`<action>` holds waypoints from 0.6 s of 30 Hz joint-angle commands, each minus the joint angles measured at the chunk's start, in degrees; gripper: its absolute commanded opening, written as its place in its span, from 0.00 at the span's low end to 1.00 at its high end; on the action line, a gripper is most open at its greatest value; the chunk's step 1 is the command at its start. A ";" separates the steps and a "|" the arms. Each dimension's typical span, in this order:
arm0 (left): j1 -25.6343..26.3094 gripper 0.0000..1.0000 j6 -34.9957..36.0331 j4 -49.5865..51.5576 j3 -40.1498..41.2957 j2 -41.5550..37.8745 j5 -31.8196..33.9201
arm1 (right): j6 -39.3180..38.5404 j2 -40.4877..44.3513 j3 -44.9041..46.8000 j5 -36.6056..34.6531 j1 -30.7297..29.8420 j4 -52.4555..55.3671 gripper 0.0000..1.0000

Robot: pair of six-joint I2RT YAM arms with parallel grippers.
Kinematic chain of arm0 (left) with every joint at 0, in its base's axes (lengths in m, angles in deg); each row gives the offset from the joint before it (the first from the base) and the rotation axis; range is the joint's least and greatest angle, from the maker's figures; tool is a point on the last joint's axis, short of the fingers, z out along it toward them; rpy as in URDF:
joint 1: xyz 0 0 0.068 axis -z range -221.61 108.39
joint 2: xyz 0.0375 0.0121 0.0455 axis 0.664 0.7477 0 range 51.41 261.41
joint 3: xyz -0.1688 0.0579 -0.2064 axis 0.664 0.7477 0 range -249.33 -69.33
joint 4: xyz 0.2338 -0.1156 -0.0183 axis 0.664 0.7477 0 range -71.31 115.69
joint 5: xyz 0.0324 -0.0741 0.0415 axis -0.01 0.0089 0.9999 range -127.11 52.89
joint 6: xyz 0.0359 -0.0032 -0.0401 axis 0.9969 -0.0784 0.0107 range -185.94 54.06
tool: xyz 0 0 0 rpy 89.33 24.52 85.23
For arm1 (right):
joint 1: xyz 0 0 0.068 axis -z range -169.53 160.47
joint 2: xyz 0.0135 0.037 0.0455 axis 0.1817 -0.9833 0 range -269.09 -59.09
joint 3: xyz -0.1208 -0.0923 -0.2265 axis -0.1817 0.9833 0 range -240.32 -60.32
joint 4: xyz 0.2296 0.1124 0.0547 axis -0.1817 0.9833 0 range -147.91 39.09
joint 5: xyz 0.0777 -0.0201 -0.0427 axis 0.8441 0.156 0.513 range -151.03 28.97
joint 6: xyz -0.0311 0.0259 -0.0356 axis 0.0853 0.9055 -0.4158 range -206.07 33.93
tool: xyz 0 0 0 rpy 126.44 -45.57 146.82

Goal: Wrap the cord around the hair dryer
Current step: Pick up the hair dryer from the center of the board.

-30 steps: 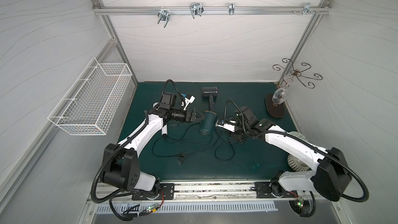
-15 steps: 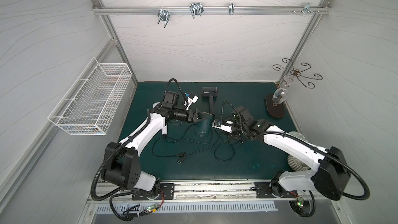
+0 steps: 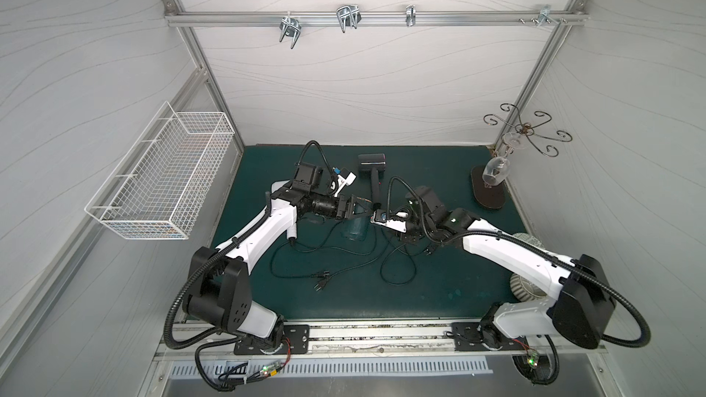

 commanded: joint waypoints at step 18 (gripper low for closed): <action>1.91 0.13 2.62 3.84 -5.87 3.14 0.87 | 2.25 -1.03 -4.70 -0.58 -0.67 -5.85 0.17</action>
